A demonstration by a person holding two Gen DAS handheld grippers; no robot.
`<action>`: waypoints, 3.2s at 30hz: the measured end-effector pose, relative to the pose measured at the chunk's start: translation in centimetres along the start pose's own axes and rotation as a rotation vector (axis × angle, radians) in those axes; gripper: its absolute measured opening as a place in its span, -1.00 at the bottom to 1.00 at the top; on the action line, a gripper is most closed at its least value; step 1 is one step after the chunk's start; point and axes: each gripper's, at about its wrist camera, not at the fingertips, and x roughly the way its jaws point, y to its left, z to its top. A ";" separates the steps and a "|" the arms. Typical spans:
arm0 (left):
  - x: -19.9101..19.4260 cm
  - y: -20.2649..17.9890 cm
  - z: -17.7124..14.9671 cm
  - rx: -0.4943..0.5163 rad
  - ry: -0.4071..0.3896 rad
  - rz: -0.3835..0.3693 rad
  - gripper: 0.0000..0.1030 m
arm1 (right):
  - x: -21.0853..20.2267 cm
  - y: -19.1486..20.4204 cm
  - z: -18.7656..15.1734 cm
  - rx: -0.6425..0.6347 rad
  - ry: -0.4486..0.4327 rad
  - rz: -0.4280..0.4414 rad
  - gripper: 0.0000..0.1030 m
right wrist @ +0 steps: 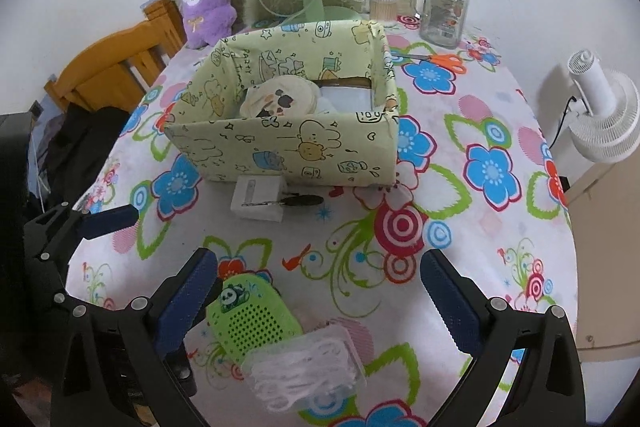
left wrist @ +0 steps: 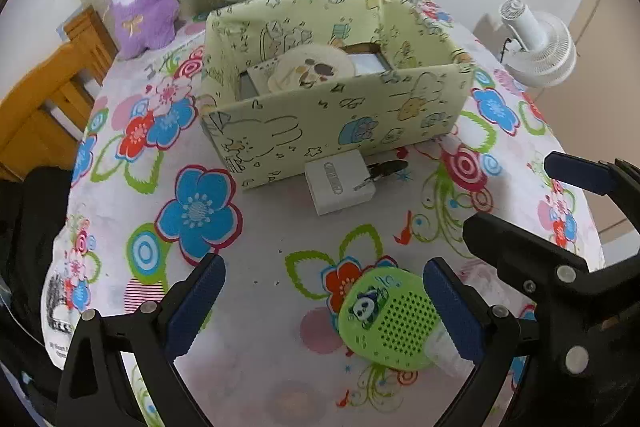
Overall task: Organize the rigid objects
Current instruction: 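Withdraw both grippers from the box back toward the remaining items, then lower the left gripper onto the white charger and close around it, then lower the right gripper onto the black cable plug and close on it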
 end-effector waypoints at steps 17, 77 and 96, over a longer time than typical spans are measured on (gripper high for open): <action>5.5 -0.3 1.5 -0.054 0.003 0.032 0.94 | 4.5 -2.6 0.8 0.022 0.060 -0.012 0.69; 5.0 2.4 0.3 -0.058 0.030 0.043 0.07 | 10.5 0.9 2.6 0.028 0.129 -0.017 0.41; 6.8 4.0 2.3 -0.064 0.035 0.019 0.08 | 12.7 4.1 3.0 0.022 0.095 -0.118 -0.24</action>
